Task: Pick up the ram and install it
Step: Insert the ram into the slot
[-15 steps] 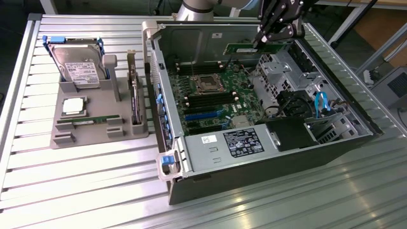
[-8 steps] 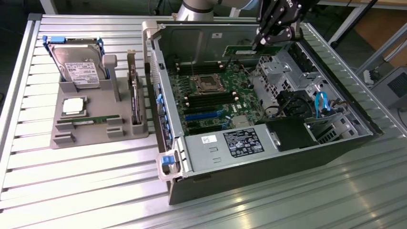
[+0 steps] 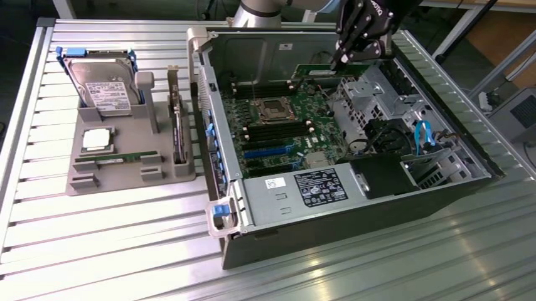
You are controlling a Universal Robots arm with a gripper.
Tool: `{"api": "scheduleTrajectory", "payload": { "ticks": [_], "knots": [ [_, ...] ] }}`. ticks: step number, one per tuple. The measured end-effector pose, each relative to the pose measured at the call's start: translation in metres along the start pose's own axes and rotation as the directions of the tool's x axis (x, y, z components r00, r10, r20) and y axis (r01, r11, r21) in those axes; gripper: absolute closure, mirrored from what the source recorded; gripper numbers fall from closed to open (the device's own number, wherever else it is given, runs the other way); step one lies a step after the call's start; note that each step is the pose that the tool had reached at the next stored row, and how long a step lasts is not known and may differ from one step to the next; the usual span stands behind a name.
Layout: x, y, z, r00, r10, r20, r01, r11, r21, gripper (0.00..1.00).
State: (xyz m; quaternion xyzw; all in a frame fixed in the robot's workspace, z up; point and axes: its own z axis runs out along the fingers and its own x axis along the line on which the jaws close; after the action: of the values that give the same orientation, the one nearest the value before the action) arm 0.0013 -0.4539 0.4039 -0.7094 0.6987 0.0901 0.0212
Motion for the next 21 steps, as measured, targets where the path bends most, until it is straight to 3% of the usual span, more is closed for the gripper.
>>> {"api": "scheduleTrajectory", "payload": {
  "ticks": [21],
  "knots": [
    [0.003,-0.0018,0.0188,1.0,0.0,0.0,0.0,1.0,-0.0005,0.88]
  ]
}}
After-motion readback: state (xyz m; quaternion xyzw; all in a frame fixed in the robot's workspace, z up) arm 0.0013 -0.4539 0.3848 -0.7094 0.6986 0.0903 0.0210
